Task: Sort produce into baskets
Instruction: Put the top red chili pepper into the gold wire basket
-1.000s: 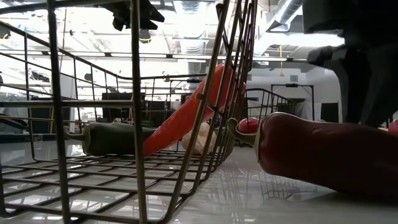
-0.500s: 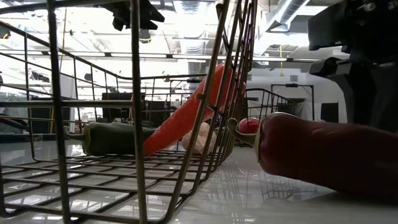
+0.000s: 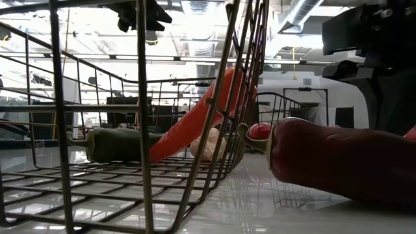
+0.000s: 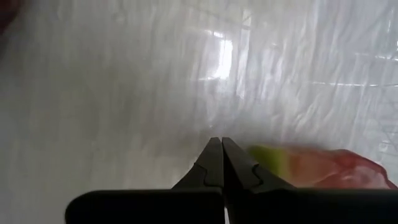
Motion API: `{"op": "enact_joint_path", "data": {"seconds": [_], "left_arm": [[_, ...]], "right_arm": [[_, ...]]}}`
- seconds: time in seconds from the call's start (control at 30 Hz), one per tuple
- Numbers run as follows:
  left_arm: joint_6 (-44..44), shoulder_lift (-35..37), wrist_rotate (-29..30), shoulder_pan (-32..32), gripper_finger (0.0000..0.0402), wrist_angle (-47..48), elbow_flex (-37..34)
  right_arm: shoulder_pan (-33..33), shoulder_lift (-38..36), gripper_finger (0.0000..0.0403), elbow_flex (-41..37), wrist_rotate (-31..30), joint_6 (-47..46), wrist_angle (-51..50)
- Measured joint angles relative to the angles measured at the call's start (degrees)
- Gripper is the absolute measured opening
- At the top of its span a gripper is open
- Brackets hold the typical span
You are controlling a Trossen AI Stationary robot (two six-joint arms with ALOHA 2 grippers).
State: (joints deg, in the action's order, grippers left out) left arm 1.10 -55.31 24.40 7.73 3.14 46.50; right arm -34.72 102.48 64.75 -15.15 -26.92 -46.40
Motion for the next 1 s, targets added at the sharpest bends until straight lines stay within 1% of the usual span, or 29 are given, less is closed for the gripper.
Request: {"op": "enact_joint_path", "data": {"seconds": [0.13,0.3,0.4,0.5,0.6,0.7,0.8,0.9,1.0], "left_arm": [[-0.02,0.00,0.00,0.02,0.0256,0.00,0.00],[-0.02,0.00,0.01,0.01,0.0256,-0.01,0.00],[-0.02,0.00,0.00,0.00,0.0256,-0.02,0.00],[0.17,0.00,0.00,0.01,0.0255,0.00,0.00],[0.25,0.00,0.00,0.00,0.0255,0.00,0.00],[0.61,0.00,0.00,0.01,0.0255,-0.02,0.00],[0.61,0.00,0.00,0.02,0.0255,-0.02,0.00],[0.57,0.00,0.00,0.00,0.0255,-0.04,0.00],[0.55,0.00,0.00,0.01,0.0255,-0.04,0.00]], "right_arm": [[0.15,0.00,0.0017,0.50,0.58,0.04,-0.96],[0.81,0.00,0.0017,6.03,0.44,0.47,-7.96],[1.39,-0.11,0.0020,8.23,1.01,0.86,-10.24],[1.17,-0.07,0.0054,8.19,2.93,0.91,-10.27],[0.26,-0.09,0.0111,8.13,4.60,1.84,-10.26],[-0.55,-0.09,0.0170,8.13,4.62,1.96,-10.48],[-0.83,-0.09,0.0216,8.13,4.47,1.97,-11.72],[-0.94,-0.07,0.0233,8.13,2.03,1.94,-13.40],[-1.31,-0.07,0.0231,8.13,1.06,2.17,-13.52]]}}
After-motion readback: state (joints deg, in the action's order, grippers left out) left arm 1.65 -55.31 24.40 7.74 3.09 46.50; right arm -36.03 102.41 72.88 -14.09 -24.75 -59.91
